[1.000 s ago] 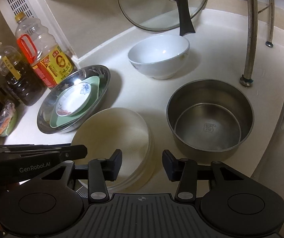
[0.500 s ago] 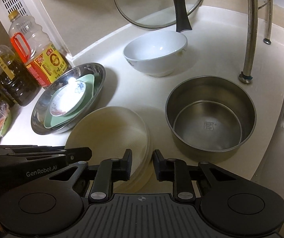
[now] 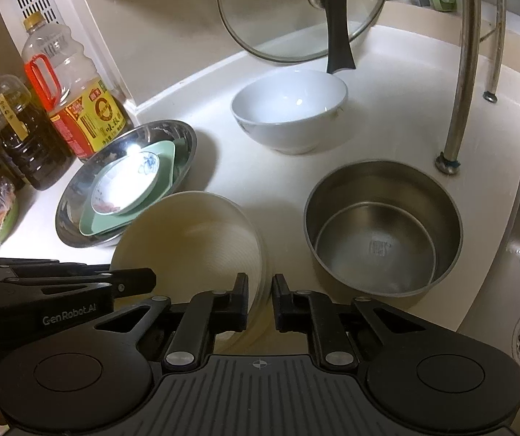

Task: Organize plates and bowls
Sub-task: 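Close the right tool on the rim of the cream bowl stack, then lift the cream bowls with the right tool and carry them over the white bowl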

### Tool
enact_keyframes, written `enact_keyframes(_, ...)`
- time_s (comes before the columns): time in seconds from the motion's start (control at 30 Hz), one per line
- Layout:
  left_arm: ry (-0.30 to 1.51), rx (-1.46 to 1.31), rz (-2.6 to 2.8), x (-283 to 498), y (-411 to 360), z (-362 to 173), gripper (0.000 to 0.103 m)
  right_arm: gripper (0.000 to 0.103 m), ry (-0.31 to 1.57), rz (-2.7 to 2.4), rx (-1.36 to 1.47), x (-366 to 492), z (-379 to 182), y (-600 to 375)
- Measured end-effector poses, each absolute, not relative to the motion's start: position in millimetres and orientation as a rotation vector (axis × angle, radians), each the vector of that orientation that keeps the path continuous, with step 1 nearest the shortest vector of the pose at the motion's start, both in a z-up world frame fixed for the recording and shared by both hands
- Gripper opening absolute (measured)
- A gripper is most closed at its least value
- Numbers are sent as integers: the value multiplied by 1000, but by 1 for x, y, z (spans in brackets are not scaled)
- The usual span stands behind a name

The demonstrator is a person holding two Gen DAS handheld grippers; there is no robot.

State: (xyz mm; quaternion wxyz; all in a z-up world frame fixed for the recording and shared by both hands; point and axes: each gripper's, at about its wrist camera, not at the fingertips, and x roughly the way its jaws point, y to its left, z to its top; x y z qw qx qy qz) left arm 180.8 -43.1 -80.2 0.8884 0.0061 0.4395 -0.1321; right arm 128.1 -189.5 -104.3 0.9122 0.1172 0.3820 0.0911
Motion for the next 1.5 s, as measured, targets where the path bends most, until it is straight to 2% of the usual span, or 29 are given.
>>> enact_keyframes(0.7,812,35,-267,203,-54,-48,13,12,706,187,224,155,-68,-196)
enact_keyframes(1.5,715,81,-349,282,-97,-12,13,12,654,108,234,216,-29,-242)
